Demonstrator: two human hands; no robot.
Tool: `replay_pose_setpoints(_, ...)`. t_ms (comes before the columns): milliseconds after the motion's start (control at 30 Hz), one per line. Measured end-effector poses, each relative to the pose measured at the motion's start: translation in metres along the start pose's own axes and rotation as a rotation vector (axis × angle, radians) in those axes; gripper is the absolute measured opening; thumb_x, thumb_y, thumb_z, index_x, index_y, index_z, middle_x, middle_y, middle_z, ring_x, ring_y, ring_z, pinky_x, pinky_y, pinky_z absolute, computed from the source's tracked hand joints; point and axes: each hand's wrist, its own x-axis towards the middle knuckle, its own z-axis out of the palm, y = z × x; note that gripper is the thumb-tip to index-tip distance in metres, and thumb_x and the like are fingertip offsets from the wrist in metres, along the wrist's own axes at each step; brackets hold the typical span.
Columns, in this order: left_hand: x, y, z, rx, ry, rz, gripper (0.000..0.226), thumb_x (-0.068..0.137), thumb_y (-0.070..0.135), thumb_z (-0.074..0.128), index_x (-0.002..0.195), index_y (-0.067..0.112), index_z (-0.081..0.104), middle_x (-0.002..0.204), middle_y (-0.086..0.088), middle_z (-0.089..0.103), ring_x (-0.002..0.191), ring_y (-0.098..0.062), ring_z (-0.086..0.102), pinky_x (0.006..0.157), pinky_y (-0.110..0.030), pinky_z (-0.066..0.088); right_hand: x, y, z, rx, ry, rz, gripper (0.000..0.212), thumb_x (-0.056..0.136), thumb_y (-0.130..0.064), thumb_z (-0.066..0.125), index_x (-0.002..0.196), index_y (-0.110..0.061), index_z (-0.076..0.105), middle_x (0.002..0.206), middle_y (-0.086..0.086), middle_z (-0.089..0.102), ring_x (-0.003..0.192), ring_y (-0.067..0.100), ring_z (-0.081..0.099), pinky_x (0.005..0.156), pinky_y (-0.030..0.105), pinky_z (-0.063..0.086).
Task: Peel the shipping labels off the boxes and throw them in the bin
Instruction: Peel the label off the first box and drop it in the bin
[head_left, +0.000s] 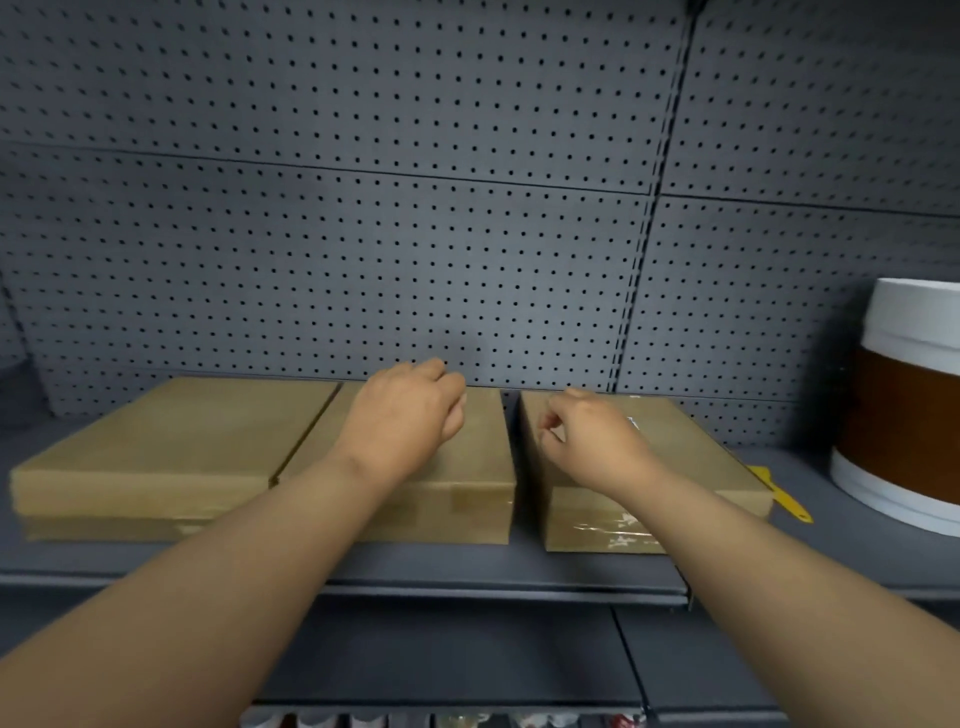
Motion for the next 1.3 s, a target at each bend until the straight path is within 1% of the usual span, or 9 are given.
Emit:
replay_pose_setpoints(233,0.021,0.017,0.004,-0.002,-0.090,0.026,0.031,0.097,0.028,0.031,0.094,0.010,0.057,0.098,-0.006,0.057,0.081,-0.026,0.055,0.070,-0.037,0.048,0.006,0.016,-0.008,-0.013,-0.006,0.011,0.016,0.091,-0.019,0.050,0.098,-0.012,0.063,0.108,0.005,0.060,0.103,0.021,0.054,0.085,0.030,0.044)
replay_pose_setpoints(533,0.055,0.038,0.016,-0.140,-0.098,0.058,0.027,0.095,0.024,0.042,0.076,0.008,0.050,0.111,-0.011,0.042,0.059,-0.031,0.055,0.055,-0.034,0.047,0.011,0.052,-0.019,0.000,0.031,0.077,0.015,0.091,-0.021,0.051,0.099,-0.015,0.062,0.109,0.002,0.060,0.105,0.018,0.053,0.076,0.023,0.037)
replay_pose_setpoints(700,0.079,0.066,0.028,-0.102,-0.084,0.146,0.028,0.096,0.025,0.039,0.072,0.011,0.039,0.089,-0.005,0.033,0.056,-0.024,0.046,0.047,-0.025,0.032,0.011,0.089,-0.033,0.024,0.051,0.107,0.014,0.091,-0.020,0.050,0.096,-0.015,0.062,0.105,0.001,0.059,0.100,0.017,0.055,0.080,0.030,0.047)
replay_pose_setpoints(867,0.117,0.119,0.042,-0.122,-0.036,0.195,0.029,0.097,0.027,0.039,0.079,0.008,0.049,0.088,-0.004,0.037,0.064,-0.025,0.055,0.052,-0.031,0.045,0.008,0.149,-0.063,0.024,0.095,0.112,0.013,0.091,-0.020,0.051,0.094,-0.014,0.062,0.103,0.005,0.060,0.099,0.021,0.056,0.080,0.032,0.047)
replay_pose_setpoints(1000,0.159,0.185,0.054,-0.120,0.035,0.228,0.032,0.098,0.027,0.038,0.084,0.003,0.055,0.083,-0.006,0.042,0.061,-0.026,0.053,0.051,-0.028,0.037,-0.002,0.217,-0.106,-0.023,0.130,0.081,0.014,0.092,-0.021,0.052,0.097,-0.013,0.062,0.104,0.006,0.059,0.101,0.022,0.055,0.085,0.035,0.048)
replay_pose_setpoints(1100,0.195,0.242,0.060,-0.192,0.097,0.245,0.033,0.098,0.026,0.039,0.084,0.004,0.059,0.086,-0.009,0.055,0.065,-0.026,0.054,0.070,-0.034,0.048,-0.010,0.273,-0.148,-0.031,0.196,0.063,0.012,0.091,-0.023,0.054,0.094,-0.014,0.062,0.094,0.001,0.054,0.096,0.020,0.054,0.081,0.033,0.047)
replay_pose_setpoints(1167,0.222,0.279,0.063,-0.183,0.144,0.251,0.032,0.098,0.027,0.040,0.086,0.008,0.062,0.086,-0.008,0.060,0.073,-0.024,0.058,0.107,-0.036,0.033,-0.013,0.308,-0.176,-0.043,0.238,0.064,0.010,0.090,-0.024,0.055,0.093,-0.016,0.061,0.095,0.000,0.054,0.093,0.018,0.053,0.077,0.029,0.043)
replay_pose_setpoints(1200,0.236,0.295,0.063,-0.173,0.173,0.250,0.032,0.097,0.028,0.040,0.086,0.010,0.064,0.086,-0.007,0.062,0.078,-0.023,0.059,0.113,-0.034,0.022,-0.014,0.325,-0.189,-0.053,0.255,0.064,0.010,0.090,-0.024,0.055,0.093,-0.017,0.061,0.098,0.002,0.057,0.094,0.017,0.053,0.078,0.030,0.043)
replay_pose_setpoints(1300,0.275,0.340,0.057,-0.138,0.266,0.223,0.033,0.096,0.035,0.042,0.087,0.016,0.067,0.086,-0.001,0.068,0.091,-0.022,0.057,0.104,-0.032,0.024,-0.015,0.371,-0.225,-0.069,0.308,0.059,0.012,0.090,-0.025,0.054,0.095,-0.017,0.062,0.103,0.001,0.058,0.099,0.017,0.053,0.080,0.030,0.043)
